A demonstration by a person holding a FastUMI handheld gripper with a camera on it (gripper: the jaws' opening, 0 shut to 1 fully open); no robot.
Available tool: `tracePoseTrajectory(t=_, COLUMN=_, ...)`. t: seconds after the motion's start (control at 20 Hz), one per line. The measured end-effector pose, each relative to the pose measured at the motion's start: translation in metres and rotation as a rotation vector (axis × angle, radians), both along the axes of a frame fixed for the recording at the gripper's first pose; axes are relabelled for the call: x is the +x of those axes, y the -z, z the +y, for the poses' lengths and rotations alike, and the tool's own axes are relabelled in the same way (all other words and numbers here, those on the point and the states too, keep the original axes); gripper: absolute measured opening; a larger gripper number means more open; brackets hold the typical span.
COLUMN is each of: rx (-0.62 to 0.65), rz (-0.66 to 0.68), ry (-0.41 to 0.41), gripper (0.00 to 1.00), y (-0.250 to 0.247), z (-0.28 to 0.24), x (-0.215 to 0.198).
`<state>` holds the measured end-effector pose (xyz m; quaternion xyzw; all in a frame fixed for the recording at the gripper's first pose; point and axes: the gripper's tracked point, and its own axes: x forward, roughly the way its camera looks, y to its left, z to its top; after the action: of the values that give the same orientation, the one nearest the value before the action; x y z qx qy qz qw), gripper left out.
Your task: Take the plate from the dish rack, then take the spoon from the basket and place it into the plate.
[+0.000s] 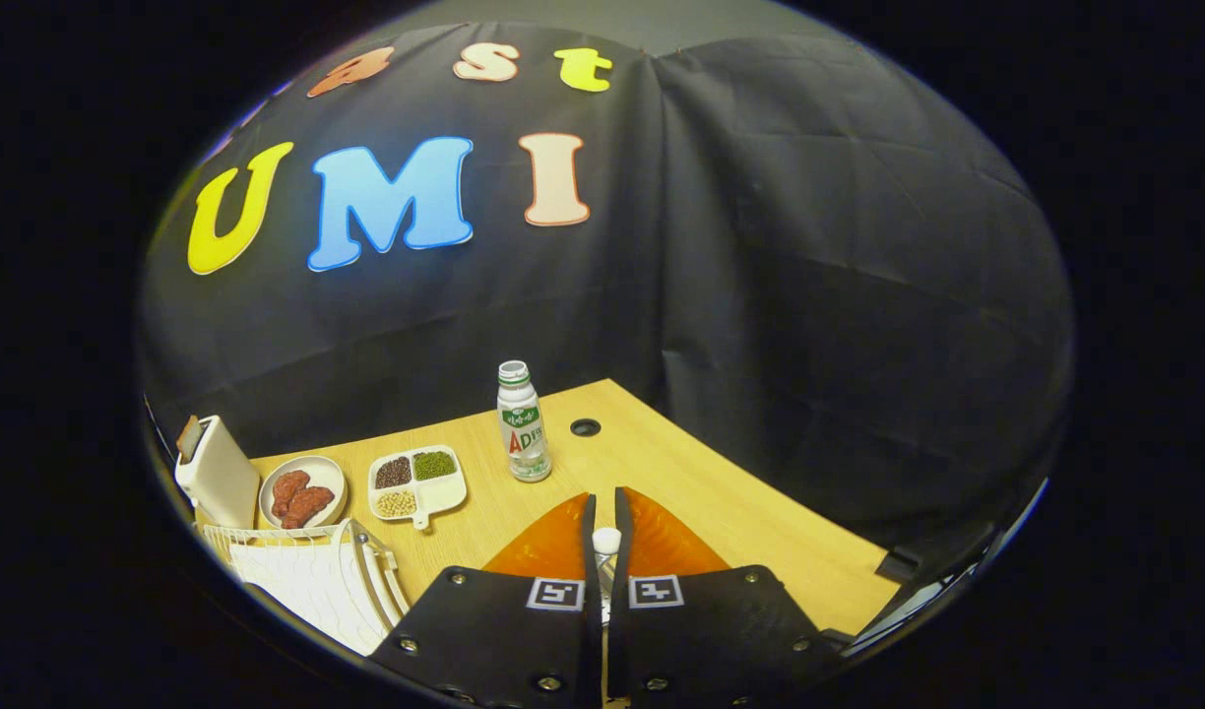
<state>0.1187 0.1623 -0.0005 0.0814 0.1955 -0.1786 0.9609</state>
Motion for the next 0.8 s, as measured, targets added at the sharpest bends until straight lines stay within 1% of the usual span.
tracePoseTrajectory(t=0.2, rx=-0.098, rz=-0.031, ry=-0.021, gripper=0.02, y=-0.045, z=0.007, x=-0.024)
tracePoseTrajectory(t=0.4, rx=-0.186, rz=-0.049, ry=-0.09, gripper=0.02, y=-0.075, z=0.038, x=-0.053)
tracePoseTrajectory(t=0.5, rx=-0.215, rz=-0.057, ry=-0.143, gripper=0.02, y=-0.083, z=0.064, x=-0.067)
tracePoseTrajectory(t=0.8, rx=-0.222, rz=-0.073, ry=-0.379, gripper=0.02, y=-0.086, z=0.169, x=-0.118)
